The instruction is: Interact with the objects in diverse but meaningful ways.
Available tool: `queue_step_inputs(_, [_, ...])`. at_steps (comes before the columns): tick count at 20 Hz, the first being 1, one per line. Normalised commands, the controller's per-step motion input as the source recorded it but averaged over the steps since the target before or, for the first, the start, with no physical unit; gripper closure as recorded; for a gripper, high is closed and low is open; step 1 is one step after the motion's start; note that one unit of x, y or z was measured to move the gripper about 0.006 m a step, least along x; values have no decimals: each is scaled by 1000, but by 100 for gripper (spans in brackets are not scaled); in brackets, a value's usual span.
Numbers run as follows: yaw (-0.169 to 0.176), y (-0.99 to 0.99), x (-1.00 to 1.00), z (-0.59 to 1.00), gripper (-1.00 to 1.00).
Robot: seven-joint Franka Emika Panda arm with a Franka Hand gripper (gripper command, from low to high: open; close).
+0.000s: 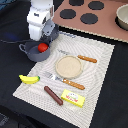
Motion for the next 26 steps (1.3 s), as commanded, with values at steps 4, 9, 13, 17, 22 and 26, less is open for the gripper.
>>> queue_step_inputs(4, [0, -98, -387, 250, -100])
queue_step_inputs(9, [5, -145, -414, 254, -100])
queue_step_inputs(13, [17, -107, -414, 338, -100])
queue_step_inputs(17, [21, -79, -384, 248, -100])
queue_step_inputs(22, [20, -108, -357, 165, -100])
queue_step_inputs(26, [18, -279, -229, 236, -100])
